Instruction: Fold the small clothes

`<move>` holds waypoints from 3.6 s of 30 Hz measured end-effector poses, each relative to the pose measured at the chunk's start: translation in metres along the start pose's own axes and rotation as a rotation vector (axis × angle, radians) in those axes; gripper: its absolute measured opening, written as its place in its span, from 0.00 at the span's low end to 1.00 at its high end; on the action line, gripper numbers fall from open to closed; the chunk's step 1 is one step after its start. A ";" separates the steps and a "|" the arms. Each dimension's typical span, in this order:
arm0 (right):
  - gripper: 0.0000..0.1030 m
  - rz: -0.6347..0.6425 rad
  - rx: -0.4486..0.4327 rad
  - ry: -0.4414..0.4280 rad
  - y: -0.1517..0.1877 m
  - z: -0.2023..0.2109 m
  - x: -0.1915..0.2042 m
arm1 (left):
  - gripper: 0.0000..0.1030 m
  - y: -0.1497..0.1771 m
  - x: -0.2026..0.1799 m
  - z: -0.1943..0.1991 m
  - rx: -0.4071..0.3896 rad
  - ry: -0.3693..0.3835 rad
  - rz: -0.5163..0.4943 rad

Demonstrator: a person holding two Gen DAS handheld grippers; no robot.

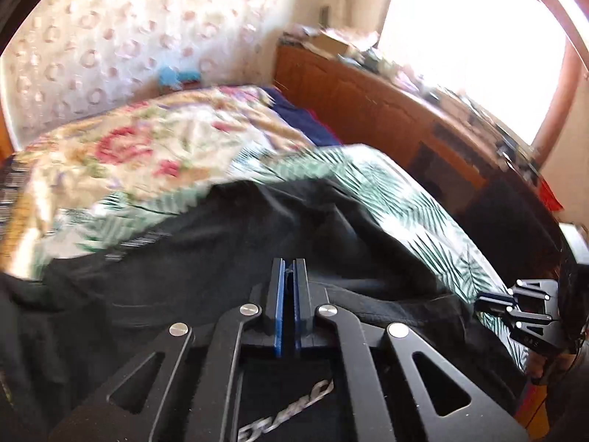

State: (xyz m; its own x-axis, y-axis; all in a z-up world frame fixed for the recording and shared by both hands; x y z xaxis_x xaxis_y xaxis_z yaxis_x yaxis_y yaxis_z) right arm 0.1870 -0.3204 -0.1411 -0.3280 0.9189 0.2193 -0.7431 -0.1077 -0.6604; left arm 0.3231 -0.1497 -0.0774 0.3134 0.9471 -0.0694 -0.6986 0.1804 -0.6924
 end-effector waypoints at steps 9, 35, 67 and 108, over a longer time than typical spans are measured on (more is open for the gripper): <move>0.04 -0.042 -0.009 0.005 0.002 0.010 -0.011 | 0.05 0.019 0.037 0.021 0.001 -0.066 0.036; 0.22 0.098 0.072 -0.095 -0.047 -0.069 0.085 | 0.81 0.103 0.101 0.087 -0.030 -0.148 0.147; 0.52 0.176 -0.024 -0.077 -0.070 -0.061 0.098 | 0.64 0.081 0.146 0.098 -0.072 -0.286 0.114; 0.57 0.107 0.000 -0.030 -0.131 -0.120 0.035 | 0.05 0.026 0.194 0.071 -0.015 -0.454 0.106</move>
State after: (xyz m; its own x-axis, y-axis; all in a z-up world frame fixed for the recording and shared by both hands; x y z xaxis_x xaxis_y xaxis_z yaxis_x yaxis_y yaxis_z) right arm 0.3428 -0.2289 -0.1327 -0.4226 0.8903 0.1694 -0.7031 -0.2041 -0.6812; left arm 0.3199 0.0576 -0.0580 -0.0745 0.9811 0.1788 -0.7015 0.0759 -0.7086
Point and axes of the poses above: each gripper's, at about its wrist camera, not at the fingertips, and z roughly against the way its jaws point, x to its left, y to its underside, the point moved 7 cm from there along -z, roughly the way its jaws point, and after that the axes turned 9 degrees about -y, right-handed, at the moved point
